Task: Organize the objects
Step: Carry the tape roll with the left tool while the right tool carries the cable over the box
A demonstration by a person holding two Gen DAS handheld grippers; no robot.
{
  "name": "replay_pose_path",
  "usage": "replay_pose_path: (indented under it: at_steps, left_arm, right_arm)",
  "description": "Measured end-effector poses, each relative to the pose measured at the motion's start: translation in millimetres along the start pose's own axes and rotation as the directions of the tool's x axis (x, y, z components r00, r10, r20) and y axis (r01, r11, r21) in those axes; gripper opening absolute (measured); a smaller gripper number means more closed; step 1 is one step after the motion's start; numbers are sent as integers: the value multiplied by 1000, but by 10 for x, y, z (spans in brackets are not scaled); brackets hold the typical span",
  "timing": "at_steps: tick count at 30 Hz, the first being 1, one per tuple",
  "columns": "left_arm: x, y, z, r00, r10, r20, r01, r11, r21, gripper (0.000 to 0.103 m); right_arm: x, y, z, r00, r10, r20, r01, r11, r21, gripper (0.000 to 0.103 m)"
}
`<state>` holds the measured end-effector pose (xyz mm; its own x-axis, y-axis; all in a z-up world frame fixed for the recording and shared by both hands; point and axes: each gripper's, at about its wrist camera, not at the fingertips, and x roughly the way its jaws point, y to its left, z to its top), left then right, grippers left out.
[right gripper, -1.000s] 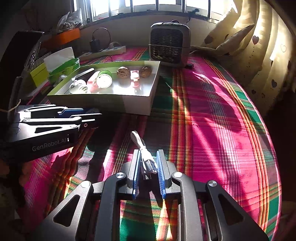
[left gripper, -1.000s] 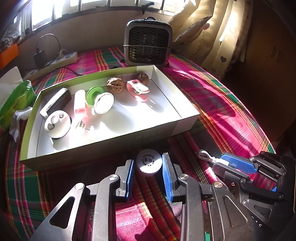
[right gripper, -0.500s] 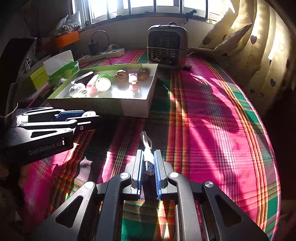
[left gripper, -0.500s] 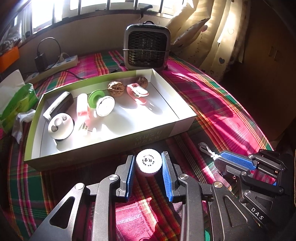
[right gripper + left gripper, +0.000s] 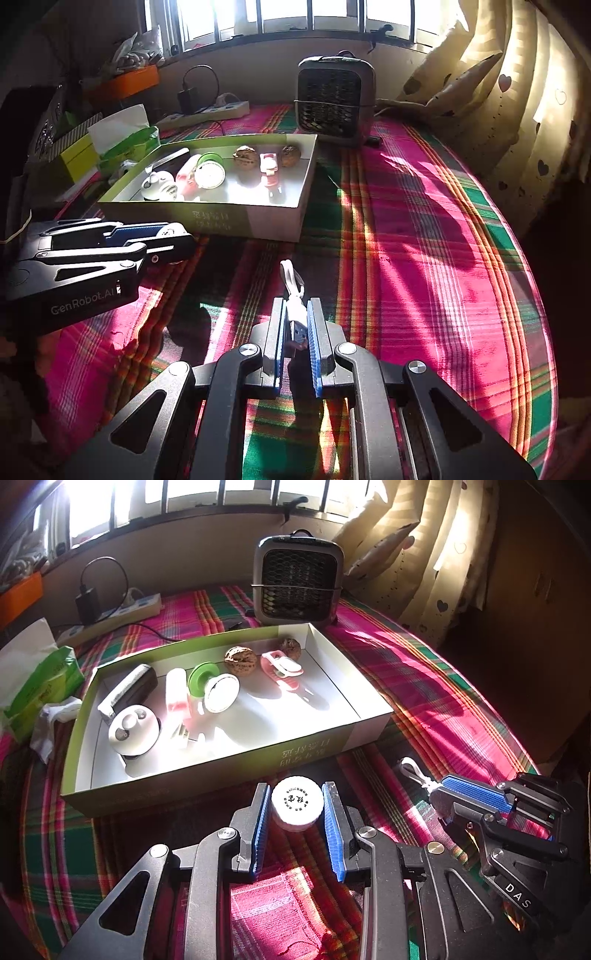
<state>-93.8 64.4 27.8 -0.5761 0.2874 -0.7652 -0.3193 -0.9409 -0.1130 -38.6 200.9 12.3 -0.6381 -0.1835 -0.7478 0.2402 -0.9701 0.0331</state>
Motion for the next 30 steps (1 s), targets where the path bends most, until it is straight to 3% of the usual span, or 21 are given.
replay_pose_path:
  at_steps: [30]
  left_arm:
    - [-202,386,255,999,9,52,-5,998,-63,26]
  right_arm:
    - [-73,192,618,995,58,83,-56,998,-21,12]
